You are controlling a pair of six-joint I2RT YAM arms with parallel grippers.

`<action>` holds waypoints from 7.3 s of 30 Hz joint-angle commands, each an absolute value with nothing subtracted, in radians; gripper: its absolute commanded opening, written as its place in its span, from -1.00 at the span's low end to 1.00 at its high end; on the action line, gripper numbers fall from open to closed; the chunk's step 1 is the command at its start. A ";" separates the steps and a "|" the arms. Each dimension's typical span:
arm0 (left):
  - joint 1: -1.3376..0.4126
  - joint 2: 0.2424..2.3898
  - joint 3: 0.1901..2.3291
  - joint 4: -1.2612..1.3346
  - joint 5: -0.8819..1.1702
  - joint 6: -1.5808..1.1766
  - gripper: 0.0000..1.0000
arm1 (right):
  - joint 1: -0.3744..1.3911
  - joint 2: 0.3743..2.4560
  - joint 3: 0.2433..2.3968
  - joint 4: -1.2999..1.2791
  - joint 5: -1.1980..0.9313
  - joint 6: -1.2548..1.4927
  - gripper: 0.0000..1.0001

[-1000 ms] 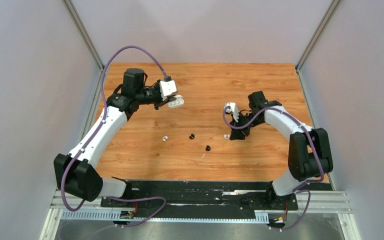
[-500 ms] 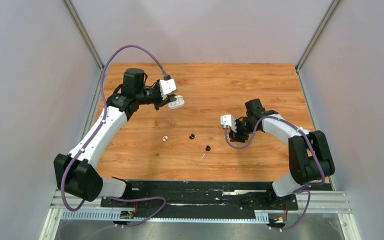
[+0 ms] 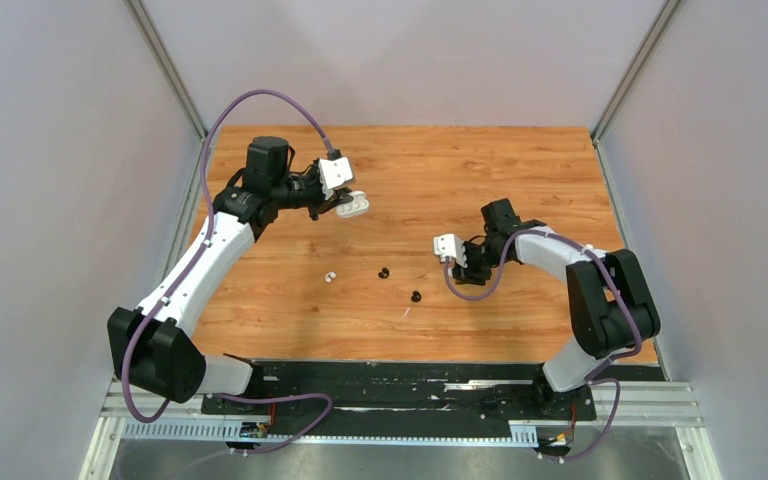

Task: Insert the wireless bluetooth earbuds into the charging case
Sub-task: Adjust the right earbud at the center of the board, then pick up the right earbud from the center of the board.

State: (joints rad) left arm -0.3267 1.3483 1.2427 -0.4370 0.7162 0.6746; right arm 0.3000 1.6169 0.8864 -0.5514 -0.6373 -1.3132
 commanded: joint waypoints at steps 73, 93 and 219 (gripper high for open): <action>-0.331 1.382 1.274 -0.426 0.734 0.656 -1.00 | 0.252 1.908 1.284 -0.647 -0.588 -0.804 -0.24; -0.331 1.382 1.266 -0.417 0.736 0.652 -1.00 | 0.262 1.853 1.205 -0.626 -0.562 -0.748 -0.19; -0.331 1.392 1.252 -0.413 0.744 0.651 -1.00 | 0.265 1.864 1.195 -0.603 -0.541 -0.658 -0.64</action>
State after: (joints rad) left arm -0.3267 1.3952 1.2427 -0.4442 0.7242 0.6594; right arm 0.2607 1.8832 1.2274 -0.6456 -0.5808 -0.6514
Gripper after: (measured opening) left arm 0.214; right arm 0.158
